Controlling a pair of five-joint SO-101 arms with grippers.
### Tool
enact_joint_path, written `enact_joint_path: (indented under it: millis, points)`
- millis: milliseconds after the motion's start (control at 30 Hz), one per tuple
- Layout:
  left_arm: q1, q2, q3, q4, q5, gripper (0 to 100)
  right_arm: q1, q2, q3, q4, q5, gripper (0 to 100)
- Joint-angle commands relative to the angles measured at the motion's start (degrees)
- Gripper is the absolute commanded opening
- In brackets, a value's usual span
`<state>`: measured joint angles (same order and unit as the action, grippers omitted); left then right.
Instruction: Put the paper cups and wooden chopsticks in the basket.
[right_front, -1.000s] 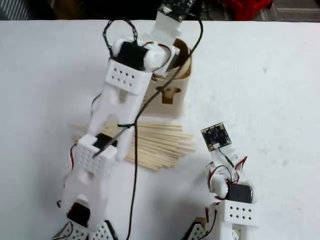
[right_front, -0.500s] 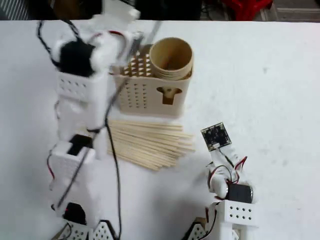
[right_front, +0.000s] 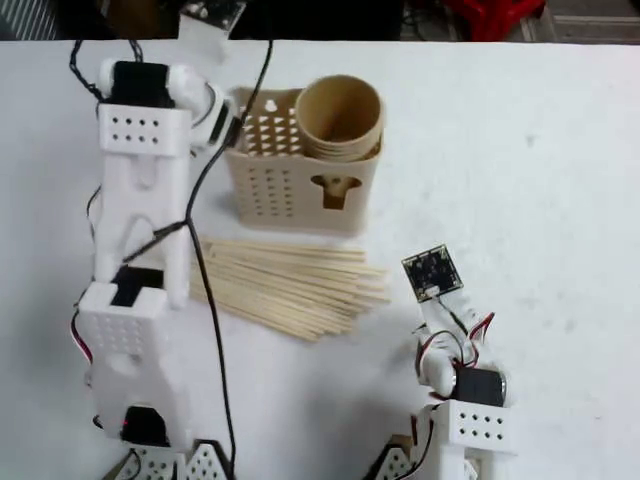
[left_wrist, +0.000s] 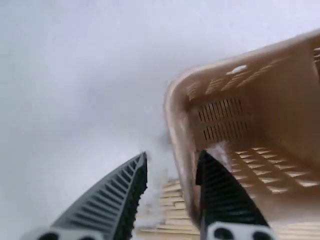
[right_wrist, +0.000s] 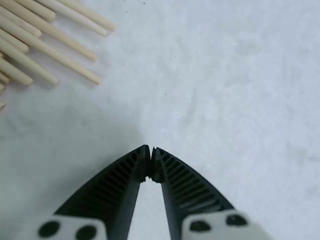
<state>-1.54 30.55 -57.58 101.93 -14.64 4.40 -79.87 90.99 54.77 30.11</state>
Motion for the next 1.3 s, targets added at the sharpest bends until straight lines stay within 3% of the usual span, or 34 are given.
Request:
enact_joint_path:
  millis: [0,467,600,667,900,1100,1267]
  points:
    - [-0.40,-3.12,5.27,-0.26,-0.44,5,-0.48,-0.40,-0.35,-1.10,0.00,2.1]
    - [1.01,-4.44,11.16,0.70,2.46,2,-0.48,-0.40,-0.35,-1.10,0.00,2.1]
    - [1.36,-9.36,14.15,0.44,5.27,13,-0.48,-0.40,-0.35,-1.10,0.00,2.1]
    - [-0.04,-13.58,13.01,0.35,7.12,18,-0.48,-0.40,-0.35,-1.10,0.00,2.1]
    - [-10.15,-31.08,13.27,0.44,9.49,16,-0.48,-0.40,-0.35,-1.19,0.00,2.1]
    - [-15.69,-52.88,38.24,-2.46,5.71,15,-0.31,-0.40,-0.44,-2.33,1.93,2.2]
    - [-21.05,-73.71,82.90,-23.65,-1.58,15,-0.40,-0.40,-1.14,-1.71,4.40,2.2]
